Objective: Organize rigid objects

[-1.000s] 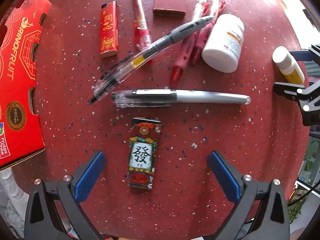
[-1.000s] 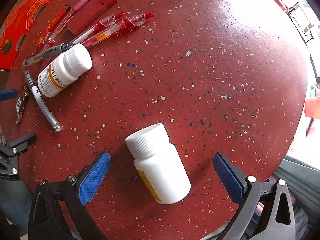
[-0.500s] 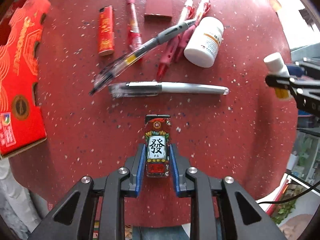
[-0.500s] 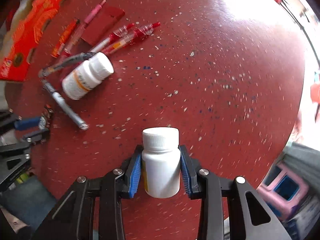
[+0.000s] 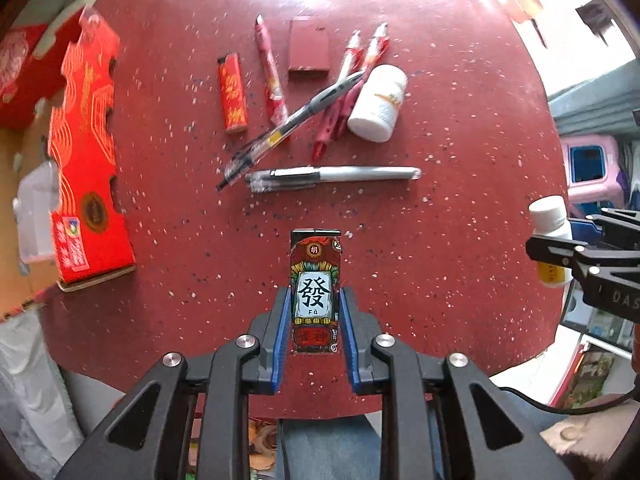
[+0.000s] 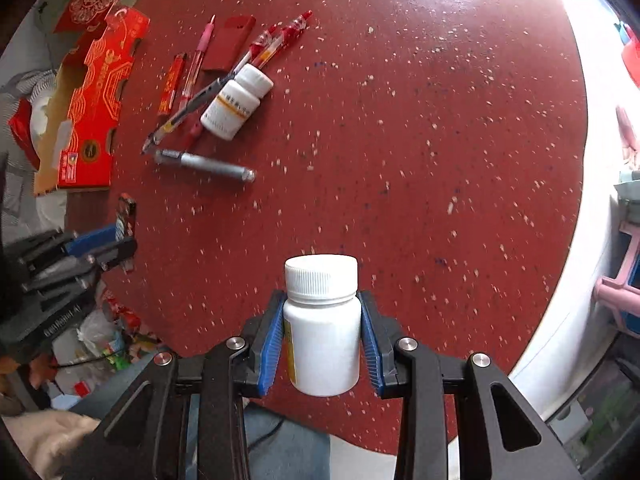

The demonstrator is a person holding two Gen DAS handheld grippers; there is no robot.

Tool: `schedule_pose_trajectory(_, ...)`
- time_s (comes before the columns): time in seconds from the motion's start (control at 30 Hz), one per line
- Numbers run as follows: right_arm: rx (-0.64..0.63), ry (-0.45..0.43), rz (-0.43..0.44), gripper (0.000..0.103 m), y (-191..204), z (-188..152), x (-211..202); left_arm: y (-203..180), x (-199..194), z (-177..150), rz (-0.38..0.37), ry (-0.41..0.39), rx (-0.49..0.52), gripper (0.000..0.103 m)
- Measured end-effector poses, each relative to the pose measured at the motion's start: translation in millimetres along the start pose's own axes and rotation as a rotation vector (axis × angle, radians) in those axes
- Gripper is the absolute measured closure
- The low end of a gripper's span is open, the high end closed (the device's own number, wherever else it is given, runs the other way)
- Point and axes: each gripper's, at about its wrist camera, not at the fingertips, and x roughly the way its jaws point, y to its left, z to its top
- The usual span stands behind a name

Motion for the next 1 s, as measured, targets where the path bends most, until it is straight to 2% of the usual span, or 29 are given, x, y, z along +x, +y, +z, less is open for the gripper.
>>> schedule_pose_trajectory(0.13,0.003,-0.025,-0.018,0.066,0,-1,-6,-10,-17,15,0.014,-0.043,0.037,0.078)
schedule_pose_trajectory(0.17,0.006,-0.030,-0.021,0.066,0,7,-4,-10,-22,18,0.014,-0.055,0.041,0.078)
schedule_pose_trajectory(0.37,0.042,-0.058,-0.030,0.066,0,7,-13,-2,-43,31,0.007,-0.095,0.037,0.078)
schedule_pose_trajectory(0.53,0.113,-0.076,-0.027,0.066,3,6,-12,6,-33,23,-0.017,-0.087,0.066,0.078)
schedule_pose_trajectory(0.67,0.178,-0.091,-0.039,0.066,11,4,-11,16,-25,24,-0.045,-0.072,0.129,0.078)
schedule_pose_trajectory(0.83,0.260,-0.121,-0.048,0.066,35,0,-15,34,-30,26,-0.078,-0.085,0.192,0.078)
schedule_pose_trajectory(1.0,0.253,-0.140,-0.041,0.066,70,7,-19,61,-48,26,-0.100,-0.137,0.189,0.078)
